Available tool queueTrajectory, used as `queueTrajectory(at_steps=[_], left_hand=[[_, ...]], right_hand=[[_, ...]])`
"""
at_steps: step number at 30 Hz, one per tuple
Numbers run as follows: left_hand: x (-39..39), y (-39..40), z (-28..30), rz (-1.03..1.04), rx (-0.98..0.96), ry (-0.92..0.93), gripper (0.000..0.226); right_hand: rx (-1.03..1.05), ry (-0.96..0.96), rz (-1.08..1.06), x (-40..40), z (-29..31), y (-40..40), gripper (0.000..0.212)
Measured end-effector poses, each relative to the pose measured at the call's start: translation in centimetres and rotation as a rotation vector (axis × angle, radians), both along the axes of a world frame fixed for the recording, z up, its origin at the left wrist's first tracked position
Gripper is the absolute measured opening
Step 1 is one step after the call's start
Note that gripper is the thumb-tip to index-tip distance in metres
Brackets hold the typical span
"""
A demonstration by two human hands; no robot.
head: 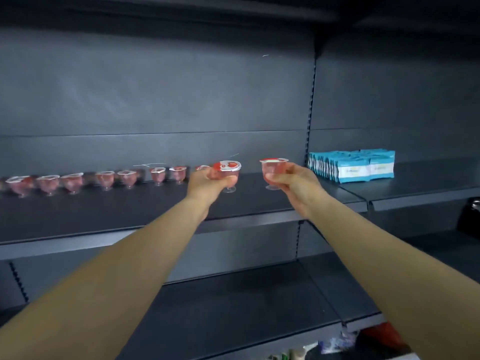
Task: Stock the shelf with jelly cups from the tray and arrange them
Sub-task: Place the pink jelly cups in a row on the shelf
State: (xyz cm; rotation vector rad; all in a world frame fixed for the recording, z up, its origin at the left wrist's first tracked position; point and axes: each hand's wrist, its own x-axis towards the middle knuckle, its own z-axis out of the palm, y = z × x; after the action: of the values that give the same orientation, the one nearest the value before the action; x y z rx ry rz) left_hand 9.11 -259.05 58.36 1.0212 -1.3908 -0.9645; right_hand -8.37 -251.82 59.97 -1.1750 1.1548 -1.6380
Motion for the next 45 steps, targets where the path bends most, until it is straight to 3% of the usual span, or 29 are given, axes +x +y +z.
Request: queueTrajectory(at_steps=[5,11,16,24,34,41,45], left_hand=[[-6.6,-10.0,-2.5,0.129,0.065,0.013,0.031],[-12.3,-19.8,-5.3,0.247,0.126,-0.022,0.03],[-14.3,-25.3,-6.9,0.313,0.092,-0.159,0.03],[-15.2,-29.8,-7.4,0.4,0.091,-0.188,0.032],[-15.2,-29.8,-7.4,0.388,0.11,-0.207,0.032],[-13.7,-26.6,-5.7,0.213,0.162,-0.571,0.037],[-11.5,-22.9,-3.0,-0.002,0.119,-0.971,0.047]], right_hand=[[0.068,0.147,-0.056,-5.5,-1.8,-11.6,0.042],[0.132,0.141,-0.024,-9.3,-4.7,-23.5,0.038],[0.184,0.143,-0.015,-10.6,-7.4,-29.9,0.034],[0.2,0.112,-0.034,-11.8,-8.4,-35.6,0.034],[0.194,0.193,-0.051,-12.0,-9.1,-36.5,0.036],[0.224,0.427,-0.027,-12.1,-8.7,-33.6,0.04],[0.21,0.756,-0.062,-12.6,-6.6,-29.1,0.041]])
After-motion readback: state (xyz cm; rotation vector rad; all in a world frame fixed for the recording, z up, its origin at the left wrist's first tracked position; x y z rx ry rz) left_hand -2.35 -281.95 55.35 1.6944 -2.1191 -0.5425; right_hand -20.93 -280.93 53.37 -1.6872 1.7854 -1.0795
